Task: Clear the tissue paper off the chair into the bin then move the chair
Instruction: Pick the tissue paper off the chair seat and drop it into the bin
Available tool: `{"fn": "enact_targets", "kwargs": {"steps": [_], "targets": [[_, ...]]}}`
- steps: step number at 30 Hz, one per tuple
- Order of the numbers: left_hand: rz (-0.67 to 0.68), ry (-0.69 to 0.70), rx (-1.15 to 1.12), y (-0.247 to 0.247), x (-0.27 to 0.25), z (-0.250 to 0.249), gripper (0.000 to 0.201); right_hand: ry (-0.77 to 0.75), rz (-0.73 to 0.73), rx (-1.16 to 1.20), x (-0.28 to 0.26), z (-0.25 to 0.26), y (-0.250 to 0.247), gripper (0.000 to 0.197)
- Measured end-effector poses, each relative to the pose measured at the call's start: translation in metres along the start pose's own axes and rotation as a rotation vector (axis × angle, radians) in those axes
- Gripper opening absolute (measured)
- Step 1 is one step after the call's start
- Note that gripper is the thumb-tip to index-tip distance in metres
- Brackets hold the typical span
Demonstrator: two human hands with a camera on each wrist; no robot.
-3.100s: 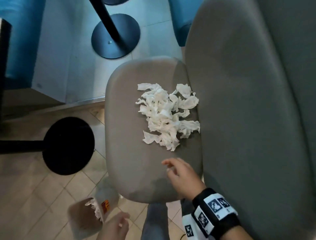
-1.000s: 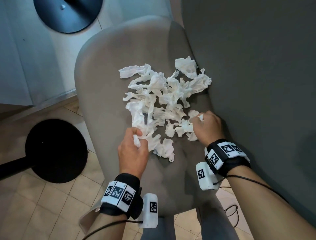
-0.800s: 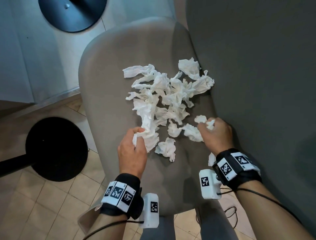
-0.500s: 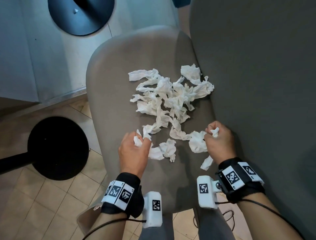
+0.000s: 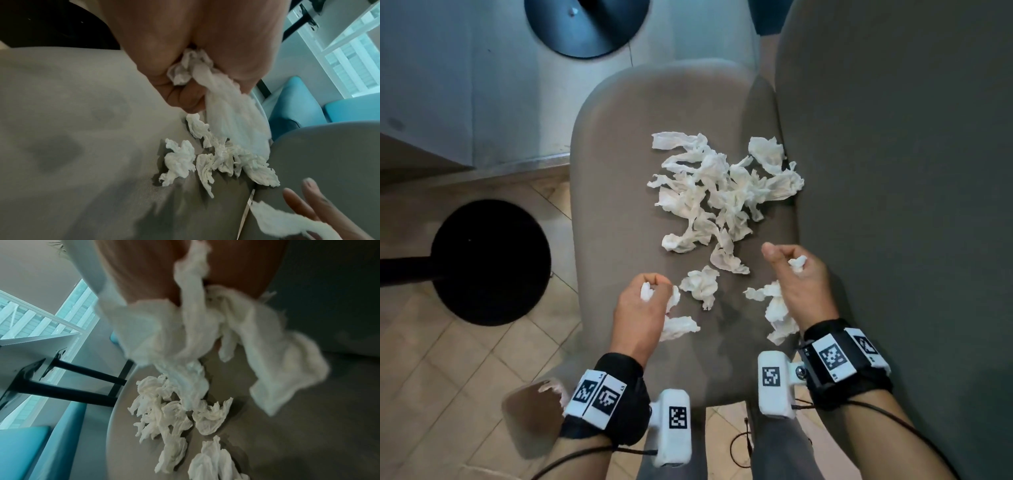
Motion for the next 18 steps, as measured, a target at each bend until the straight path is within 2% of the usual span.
{"fn": "enact_targets", "kwargs": {"steps": [3, 6, 9, 12, 13, 16, 18], "targets": [[0.026, 0.000, 0.036, 0.000, -0.025, 0.018, 0.017, 0.050, 0.210, -0.031, -0.012, -0.010, 0.015, 0.025], [0.042, -0.064, 0.024, 0.003, -0.057, 0.045, 0.020, 0.027, 0.343, -0.179, -0.024, -0.022, 0.027, 0.037], [0.021, -0.145, -0.009, 0.005, -0.096, 0.071, 0.012, -0.006, 0.349, -0.278, -0.036, -0.034, 0.027, 0.042], [-0.028, -0.216, -0.073, 0.004, -0.137, 0.092, 0.031, -0.024, 0.373, -0.309, -0.049, -0.048, 0.026, 0.048], [-0.049, -0.230, -0.125, 0.003, -0.150, 0.095, 0.031, -0.006, 0.396, -0.293, -0.054, -0.053, 0.028, 0.048], [-0.104, -0.251, -0.163, -0.001, -0.185, 0.113, 0.026, 0.064, 0.455, -0.250, -0.075, -0.066, 0.040, 0.040], [-0.118, -0.269, -0.145, -0.007, -0.204, 0.134, 0.030, 0.049, 0.430, -0.306, -0.087, -0.076, 0.051, 0.036]]}}
Point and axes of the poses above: each hand's wrist, its own x-axis towards the middle knuckle, its own y-axis out of the palm, z = x × y, the point moved 9 cm from there along x, towards the middle knuckle, and after that the axes turned 14 degrees about y, right-handed, at the moved point
